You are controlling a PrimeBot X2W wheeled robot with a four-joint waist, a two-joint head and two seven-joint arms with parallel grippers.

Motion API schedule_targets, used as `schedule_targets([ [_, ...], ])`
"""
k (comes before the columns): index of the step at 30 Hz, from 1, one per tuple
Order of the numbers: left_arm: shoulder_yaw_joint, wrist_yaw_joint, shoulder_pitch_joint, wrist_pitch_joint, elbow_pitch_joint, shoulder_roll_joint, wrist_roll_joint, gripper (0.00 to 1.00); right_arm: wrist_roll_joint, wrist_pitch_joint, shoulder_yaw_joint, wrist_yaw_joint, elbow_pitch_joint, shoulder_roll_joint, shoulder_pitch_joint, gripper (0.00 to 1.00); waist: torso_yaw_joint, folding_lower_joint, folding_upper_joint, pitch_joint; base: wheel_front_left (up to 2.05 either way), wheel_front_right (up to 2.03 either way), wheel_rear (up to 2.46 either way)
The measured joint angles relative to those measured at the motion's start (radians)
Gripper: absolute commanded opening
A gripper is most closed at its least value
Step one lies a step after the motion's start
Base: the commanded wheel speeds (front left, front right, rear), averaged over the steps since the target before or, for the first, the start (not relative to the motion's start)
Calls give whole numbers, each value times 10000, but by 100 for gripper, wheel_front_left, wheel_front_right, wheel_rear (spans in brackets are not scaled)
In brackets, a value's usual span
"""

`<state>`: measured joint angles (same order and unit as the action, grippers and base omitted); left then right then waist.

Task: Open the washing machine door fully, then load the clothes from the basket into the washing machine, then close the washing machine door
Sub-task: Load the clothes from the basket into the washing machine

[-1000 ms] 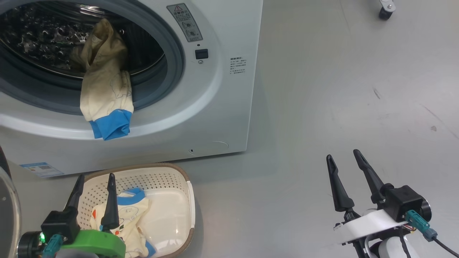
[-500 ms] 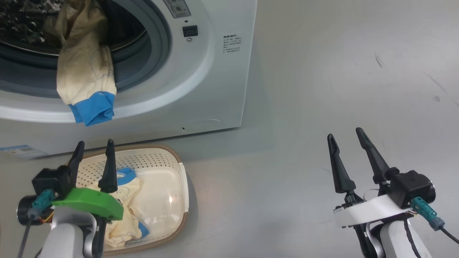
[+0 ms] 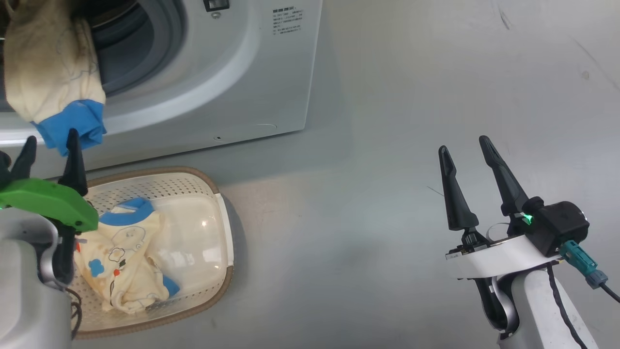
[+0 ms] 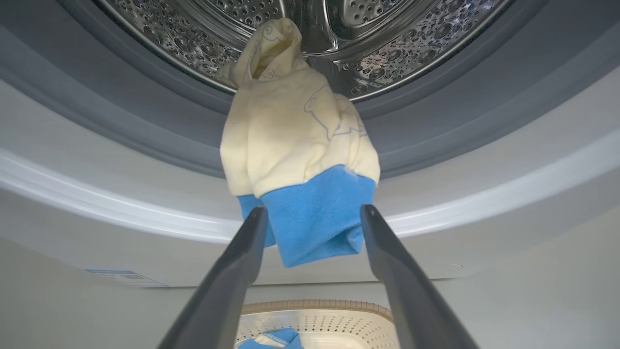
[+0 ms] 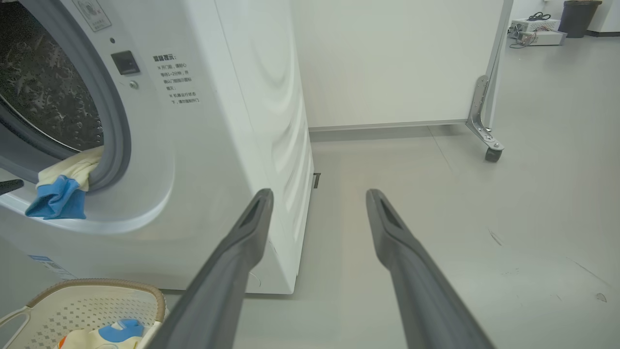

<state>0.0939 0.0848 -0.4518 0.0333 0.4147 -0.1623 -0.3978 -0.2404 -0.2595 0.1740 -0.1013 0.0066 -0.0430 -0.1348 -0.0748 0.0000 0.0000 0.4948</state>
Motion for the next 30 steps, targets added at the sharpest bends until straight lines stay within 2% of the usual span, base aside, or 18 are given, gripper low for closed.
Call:
schedule_targets([
  [6, 146, 13, -756, 704, 623, -456, -173, 100, -61, 0, 23, 42, -46, -4, -272, 100, -338, 0, 0, 510, 0, 0, 0],
  [15, 543, 12, -1534, 1162, 1369, -798, -512, 100, -234, 0, 42, 86, -67, -4, -466, 100, -712, 1, 0, 1065, 0, 0, 0],
  [26, 846, -192, -2087, 961, 2205, -840, -569, 100, -238, 0, 58, 161, -48, -4, -648, 100, -893, 1, 0, 1340, 0, 0, 0],
  [27, 844, -192, -2113, 936, 2247, -840, -569, 80, -238, 0, 58, 161, -48, -4, -653, 100, -894, 1, 0, 1344, 0, 0, 0],
  [28, 832, -192, -2149, 892, 2313, -840, -569, 22, -240, 0, 59, 161, -44, -4, -660, 100, -894, 1, 0, 1346, 0, 0, 0],
  [29, 825, -182, -2187, 892, 2397, -836, -573, 0, -240, 0, 59, 161, -36, -4, -668, 100, -894, 1, 0, 1346, 0, 0, 0],
  [30, 813, -180, -2240, 888, 2500, -834, -585, 0, -242, 0, 61, 161, -25, -4, -675, 100, -893, 1, 0, 1344, 0, 0, 0],
])
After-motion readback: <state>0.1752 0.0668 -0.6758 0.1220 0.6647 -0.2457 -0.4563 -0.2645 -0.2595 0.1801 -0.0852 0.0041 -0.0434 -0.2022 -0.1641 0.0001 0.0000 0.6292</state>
